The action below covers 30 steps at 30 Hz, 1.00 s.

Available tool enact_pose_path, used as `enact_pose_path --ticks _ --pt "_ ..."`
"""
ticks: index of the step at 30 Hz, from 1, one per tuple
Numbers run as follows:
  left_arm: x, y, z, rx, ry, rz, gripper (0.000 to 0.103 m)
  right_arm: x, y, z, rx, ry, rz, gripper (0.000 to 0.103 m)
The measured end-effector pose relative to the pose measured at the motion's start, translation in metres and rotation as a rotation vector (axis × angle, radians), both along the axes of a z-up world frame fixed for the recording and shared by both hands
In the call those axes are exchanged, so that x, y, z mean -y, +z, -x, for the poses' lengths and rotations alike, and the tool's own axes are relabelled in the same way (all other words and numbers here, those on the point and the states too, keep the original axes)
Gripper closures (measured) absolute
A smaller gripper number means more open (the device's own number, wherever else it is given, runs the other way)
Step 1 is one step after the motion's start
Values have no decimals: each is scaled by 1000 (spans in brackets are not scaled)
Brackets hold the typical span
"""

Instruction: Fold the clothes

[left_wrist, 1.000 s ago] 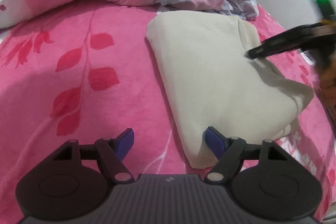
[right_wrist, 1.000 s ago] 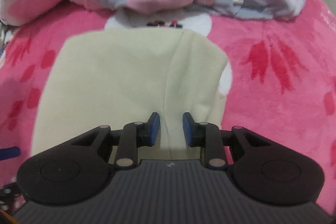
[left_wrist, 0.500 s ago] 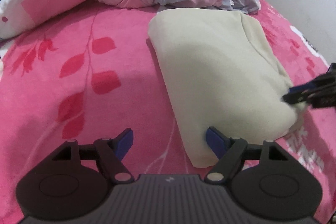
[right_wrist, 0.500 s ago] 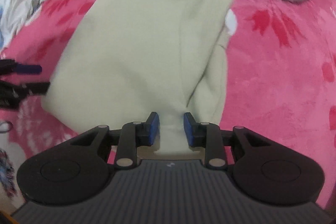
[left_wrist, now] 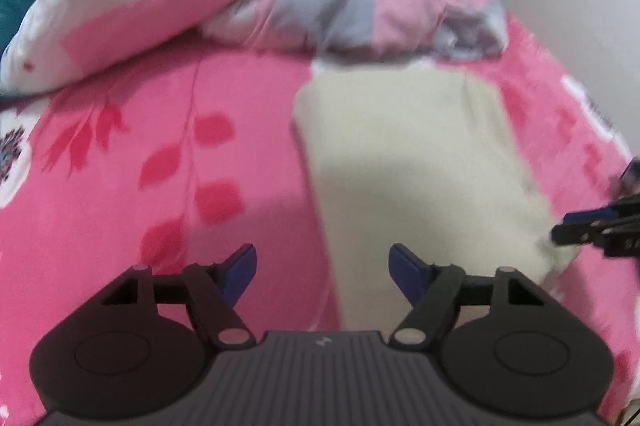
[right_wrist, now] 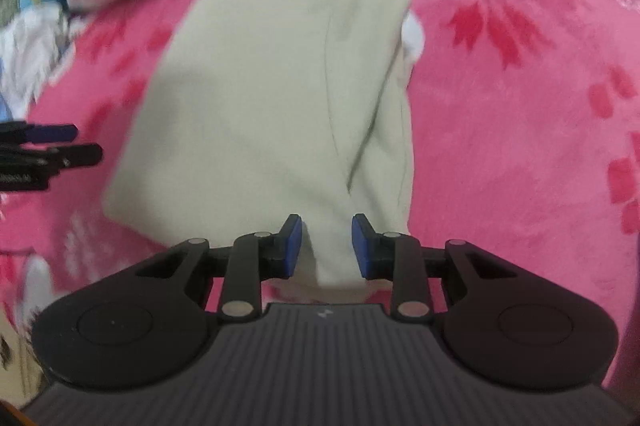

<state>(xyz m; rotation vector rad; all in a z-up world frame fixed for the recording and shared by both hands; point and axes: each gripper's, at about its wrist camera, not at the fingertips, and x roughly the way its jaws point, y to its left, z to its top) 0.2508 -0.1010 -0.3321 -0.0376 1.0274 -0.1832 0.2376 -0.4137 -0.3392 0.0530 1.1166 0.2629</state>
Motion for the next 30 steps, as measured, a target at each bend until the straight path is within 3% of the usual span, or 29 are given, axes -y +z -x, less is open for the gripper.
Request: enact_pose_path --ticks 2,5,7,9,12,19,21,30 --pt "9 3 -12 -14 -7 20 27 -6 14 -4 21 -9 15 71" --pt "34 -16 -29 -126 -4 -70 27 -19 6 -18 -9 -28 56 52" --pt "46 -35 -34 -198 34 -131 26 -24 -15 -29 -74 -49 72 47" --pt "44 -40 -33 -215 93 -100 24 -27 -34 -35 -121 -75 82 38" --pt "39 -43 -34 -245 142 -78 17 -22 -36 -42 -140 -103 89 21" --pt "41 -46 -34 -254 150 -86 15 -20 -36 -54 -208 -110 100 12" --pt "42 -46 -34 -254 149 -94 15 -20 -36 -55 -205 -115 105 1" --pt "43 -46 -36 -252 138 -114 13 -14 -40 -50 -177 -140 98 1"
